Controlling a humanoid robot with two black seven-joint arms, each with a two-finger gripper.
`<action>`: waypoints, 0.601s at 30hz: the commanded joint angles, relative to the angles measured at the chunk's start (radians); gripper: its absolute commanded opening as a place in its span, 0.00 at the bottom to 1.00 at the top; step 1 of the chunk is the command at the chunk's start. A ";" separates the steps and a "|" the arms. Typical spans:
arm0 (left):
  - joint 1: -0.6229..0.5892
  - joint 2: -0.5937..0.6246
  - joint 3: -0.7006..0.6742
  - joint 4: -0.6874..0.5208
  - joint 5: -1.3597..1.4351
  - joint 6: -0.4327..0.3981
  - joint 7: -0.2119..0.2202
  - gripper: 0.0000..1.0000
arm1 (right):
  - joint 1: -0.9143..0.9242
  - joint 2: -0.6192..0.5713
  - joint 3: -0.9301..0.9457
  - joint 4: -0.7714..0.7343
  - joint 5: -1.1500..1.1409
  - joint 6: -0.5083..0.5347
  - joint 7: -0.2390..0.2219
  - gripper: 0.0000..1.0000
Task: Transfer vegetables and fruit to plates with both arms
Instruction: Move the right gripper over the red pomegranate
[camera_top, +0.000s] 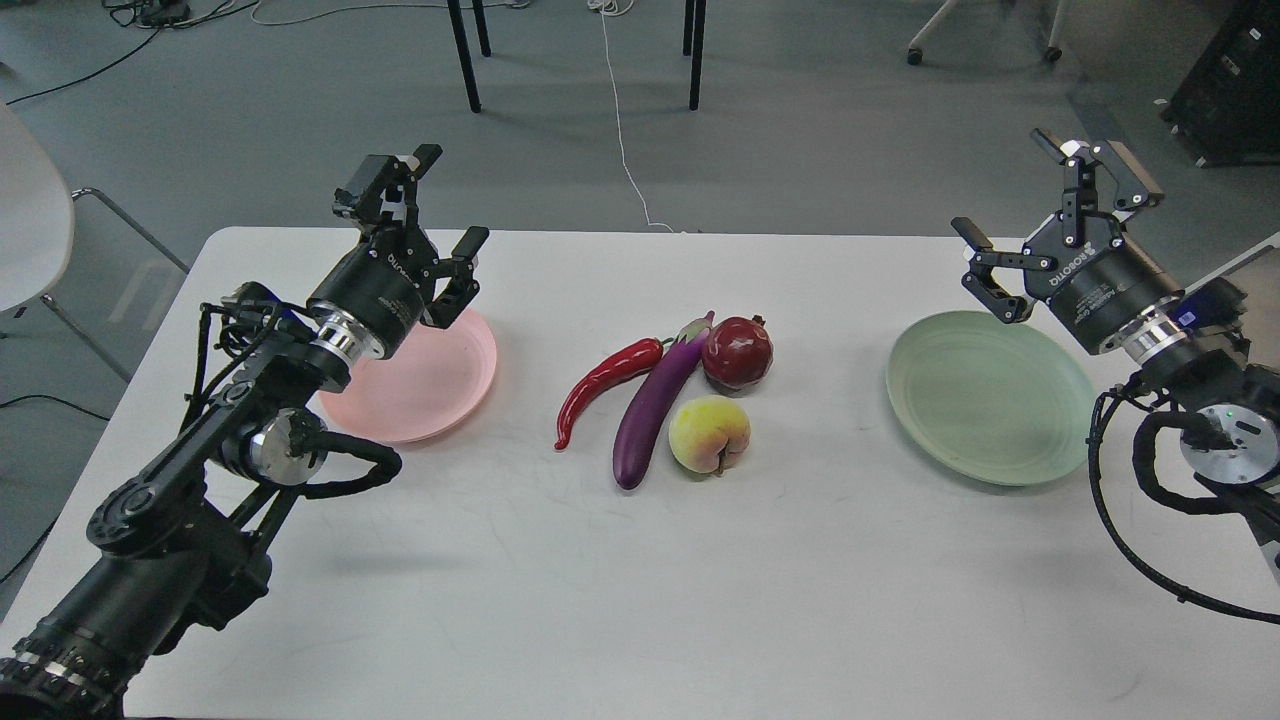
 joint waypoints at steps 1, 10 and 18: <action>0.020 0.000 0.000 0.001 0.002 0.000 0.003 0.98 | -0.018 0.000 0.002 0.000 0.000 -0.003 0.000 0.99; 0.019 0.005 -0.001 0.001 -0.017 -0.011 -0.003 0.98 | 0.022 -0.067 0.000 0.017 -0.228 -0.002 0.000 0.99; 0.003 0.023 -0.001 -0.002 -0.006 -0.011 -0.012 0.98 | 0.314 -0.090 -0.088 0.021 -0.966 0.005 0.000 0.99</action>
